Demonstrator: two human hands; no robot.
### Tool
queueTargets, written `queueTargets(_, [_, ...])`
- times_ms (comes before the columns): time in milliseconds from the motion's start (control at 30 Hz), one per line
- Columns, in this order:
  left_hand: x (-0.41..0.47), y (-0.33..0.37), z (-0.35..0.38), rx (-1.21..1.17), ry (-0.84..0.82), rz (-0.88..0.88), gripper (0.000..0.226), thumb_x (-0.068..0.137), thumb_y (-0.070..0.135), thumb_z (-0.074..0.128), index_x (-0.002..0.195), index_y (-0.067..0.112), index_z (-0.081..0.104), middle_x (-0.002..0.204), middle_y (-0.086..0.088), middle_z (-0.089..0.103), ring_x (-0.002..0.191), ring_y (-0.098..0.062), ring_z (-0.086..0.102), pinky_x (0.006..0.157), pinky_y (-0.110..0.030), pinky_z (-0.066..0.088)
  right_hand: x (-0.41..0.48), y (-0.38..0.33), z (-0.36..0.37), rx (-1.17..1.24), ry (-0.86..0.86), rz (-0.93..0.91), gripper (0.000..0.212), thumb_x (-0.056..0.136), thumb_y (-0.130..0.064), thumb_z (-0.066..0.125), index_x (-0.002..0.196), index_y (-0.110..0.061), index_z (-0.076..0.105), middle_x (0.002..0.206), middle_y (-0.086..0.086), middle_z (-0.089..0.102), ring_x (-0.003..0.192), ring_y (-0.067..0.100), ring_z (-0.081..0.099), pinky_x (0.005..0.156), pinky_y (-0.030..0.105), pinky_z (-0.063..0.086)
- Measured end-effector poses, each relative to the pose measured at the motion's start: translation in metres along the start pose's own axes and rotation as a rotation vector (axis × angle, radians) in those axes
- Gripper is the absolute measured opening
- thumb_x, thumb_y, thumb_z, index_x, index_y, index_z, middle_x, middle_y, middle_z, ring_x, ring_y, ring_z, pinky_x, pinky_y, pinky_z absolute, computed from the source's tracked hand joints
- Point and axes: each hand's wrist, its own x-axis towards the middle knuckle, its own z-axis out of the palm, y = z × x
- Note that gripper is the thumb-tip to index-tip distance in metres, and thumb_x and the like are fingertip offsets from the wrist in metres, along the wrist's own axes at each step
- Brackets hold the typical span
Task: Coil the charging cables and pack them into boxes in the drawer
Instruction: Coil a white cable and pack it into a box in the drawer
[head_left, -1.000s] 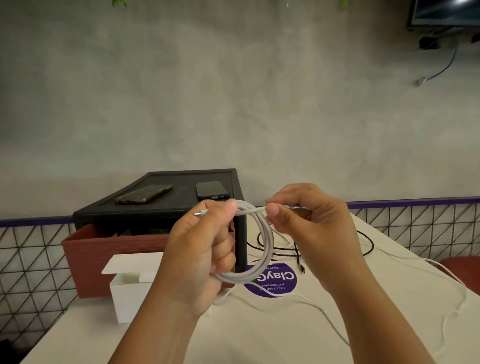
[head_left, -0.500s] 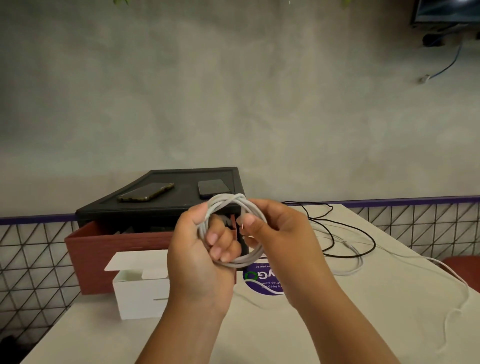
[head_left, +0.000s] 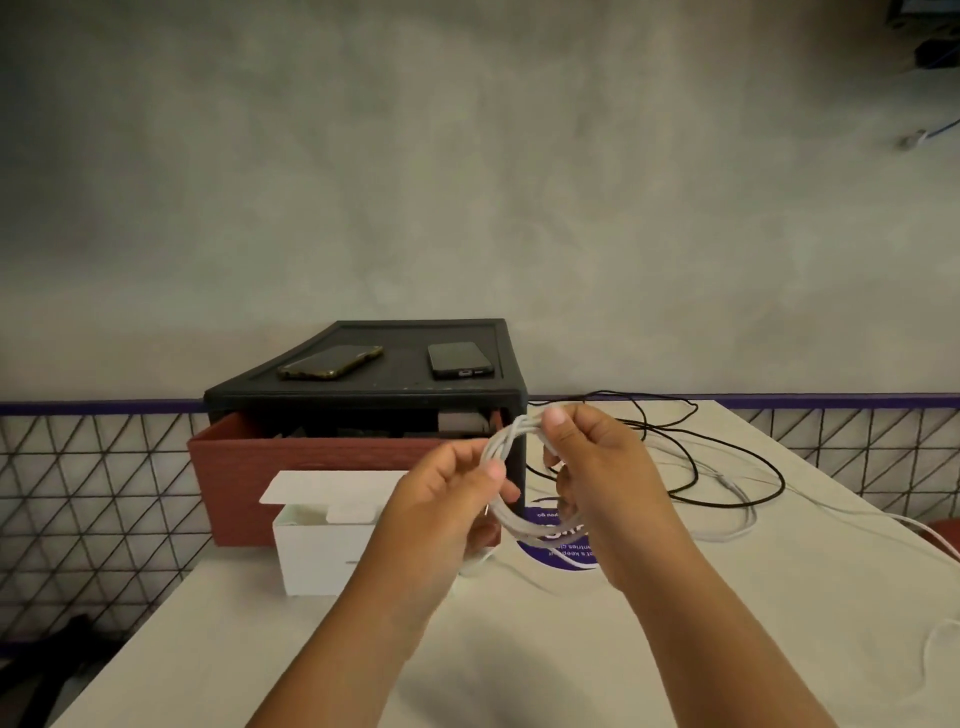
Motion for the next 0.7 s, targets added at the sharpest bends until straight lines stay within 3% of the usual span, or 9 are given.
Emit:
queueTargets(133, [-0.003, -0.024, -0.031, 0.081, 0.132, -0.034, 0.013, 0.092, 0.018, 0.054, 0.093, 0.023, 0.066, 0.079, 0.004, 0.070, 0.075, -0.011, 0.062, 0.067, -0.023, 0.046, 0.000, 0.014, 0.014, -0.243, -0.013, -0.066, 0.027, 0.094, -0.034, 0.048, 0.071, -0.024, 0.058, 0.067, -0.010, 0.057, 0.060, 0.000, 0.052, 0.052, 0.016, 0.039])
queueTargets(267, [0.002, -0.041, -0.066, 0.119, 0.335, 0.048, 0.015, 0.089, 0.007, 0.056, 0.084, 0.019, 0.064, 0.079, -0.001, 0.064, 0.074, -0.013, 0.056, 0.067, -0.025, 0.044, 0.001, 0.027, 0.020, -0.267, -0.073, -0.013, 0.026, 0.093, -0.029, 0.053, 0.069, -0.021, 0.059, 0.072, 0.001, 0.063, 0.070, 0.018, 0.057, 0.069, 0.035, 0.050])
queueTargets(333, [0.004, -0.048, -0.084, 0.120, 0.458, 0.105, 0.019, 0.088, 0.003, 0.055, 0.082, 0.019, 0.063, 0.077, -0.002, 0.060, 0.071, -0.012, 0.053, 0.067, -0.024, 0.043, 0.001, 0.033, 0.021, -0.294, -0.123, 0.003, 0.021, 0.092, -0.026, 0.055, 0.074, -0.020, 0.062, 0.080, 0.007, 0.067, 0.074, 0.018, 0.059, 0.075, 0.039, 0.052])
queueTargets(433, [0.012, -0.063, -0.109, 0.134, 0.613, 0.115, 0.023, 0.088, 0.005, 0.055, 0.083, 0.026, 0.060, 0.082, -0.002, 0.056, 0.073, -0.015, 0.049, 0.068, -0.028, 0.041, 0.002, 0.043, 0.025, -0.329, -0.198, 0.026, 0.015, 0.091, -0.021, 0.056, 0.078, -0.020, 0.064, 0.078, -0.002, 0.065, 0.072, 0.009, 0.056, 0.070, 0.027, 0.048])
queueTargets(533, [0.020, -0.076, -0.123, 0.171, 0.731, 0.088, 0.020, 0.086, 0.007, 0.057, 0.094, 0.025, 0.056, 0.103, -0.002, 0.051, 0.089, -0.017, 0.049, 0.073, -0.030, 0.039, 0.002, 0.055, 0.030, -0.357, -0.251, 0.034, 0.011, 0.091, -0.020, 0.055, 0.085, -0.020, 0.065, 0.083, -0.005, 0.066, 0.076, 0.009, 0.058, 0.075, 0.028, 0.048])
queueTargets(600, [0.024, -0.083, -0.127, 0.228, 0.744, 0.052, 0.024, 0.086, 0.008, 0.058, 0.105, 0.022, 0.054, 0.114, -0.001, 0.047, 0.094, -0.014, 0.047, 0.081, -0.030, 0.037, 0.002, 0.063, 0.033, -0.395, -0.288, 0.018, 0.013, 0.092, -0.022, 0.055, 0.096, -0.019, 0.067, 0.086, -0.007, 0.065, 0.077, 0.007, 0.057, 0.077, 0.028, 0.048])
queueTargets(700, [0.029, -0.091, -0.132, 0.226, 0.630, -0.007, 0.028, 0.080, 0.020, 0.063, 0.105, 0.026, 0.054, 0.126, -0.008, 0.050, 0.099, -0.018, 0.054, 0.092, -0.037, 0.043, 0.002, 0.075, 0.037, -0.464, -0.287, 0.001, 0.019, 0.093, -0.027, 0.053, 0.108, -0.024, 0.065, 0.095, -0.008, 0.067, 0.086, 0.007, 0.060, 0.084, 0.032, 0.051])
